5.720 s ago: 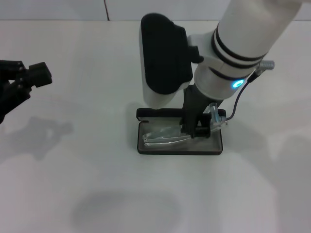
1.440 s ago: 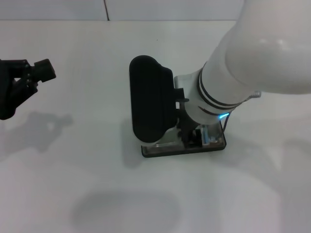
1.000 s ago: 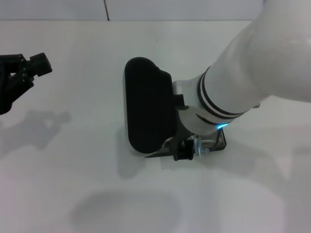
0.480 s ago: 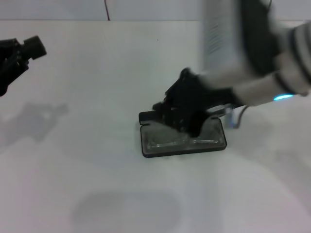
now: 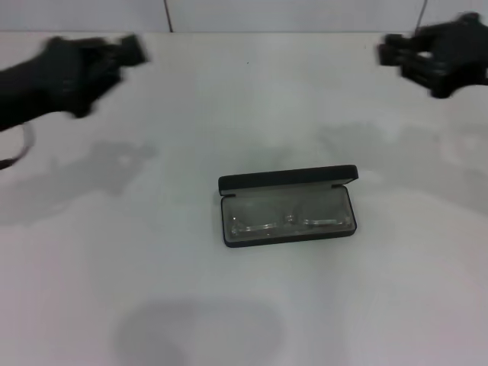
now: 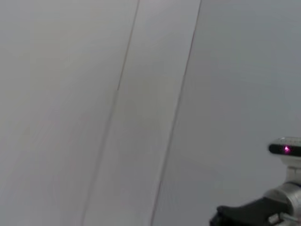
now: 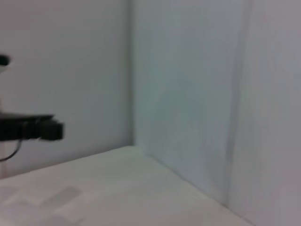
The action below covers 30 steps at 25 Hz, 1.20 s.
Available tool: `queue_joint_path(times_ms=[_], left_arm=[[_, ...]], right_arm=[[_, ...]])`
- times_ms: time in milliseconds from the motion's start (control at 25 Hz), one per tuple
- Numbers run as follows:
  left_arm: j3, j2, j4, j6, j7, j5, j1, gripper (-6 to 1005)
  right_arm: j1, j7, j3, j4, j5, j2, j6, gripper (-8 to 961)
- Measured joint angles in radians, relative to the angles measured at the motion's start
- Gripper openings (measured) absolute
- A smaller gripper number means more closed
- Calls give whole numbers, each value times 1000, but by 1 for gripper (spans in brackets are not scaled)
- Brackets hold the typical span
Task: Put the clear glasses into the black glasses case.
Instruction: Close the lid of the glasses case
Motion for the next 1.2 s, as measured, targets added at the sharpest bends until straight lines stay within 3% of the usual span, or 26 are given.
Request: queue_joint_path(times_ms=[200, 360, 480, 680, 1000, 1200], left_arm=[[0, -67, -36, -105, -15, 163, -129, 66], [1, -104, -91, -178, -25, 259, -205, 69], [1, -119, -146, -225, -30, 322, -252, 71], [10, -126, -210, -292, -28, 380, -292, 113], [42, -129, -251, -371, -25, 374, -285, 218], [58, -129, -278, -406, -21, 377, -286, 214]], right_arm=[[-18, -45, 145, 178, 46, 1, 34, 110], [-10, -92, 231, 311, 123, -1, 38, 111], [-15, -121, 240, 348, 167, -1, 35, 111], [-17, -132, 241, 358, 172, 0, 33, 111], [7, -168, 243, 413, 189, 1, 42, 112], [20, -202, 244, 459, 219, -1, 42, 112]])
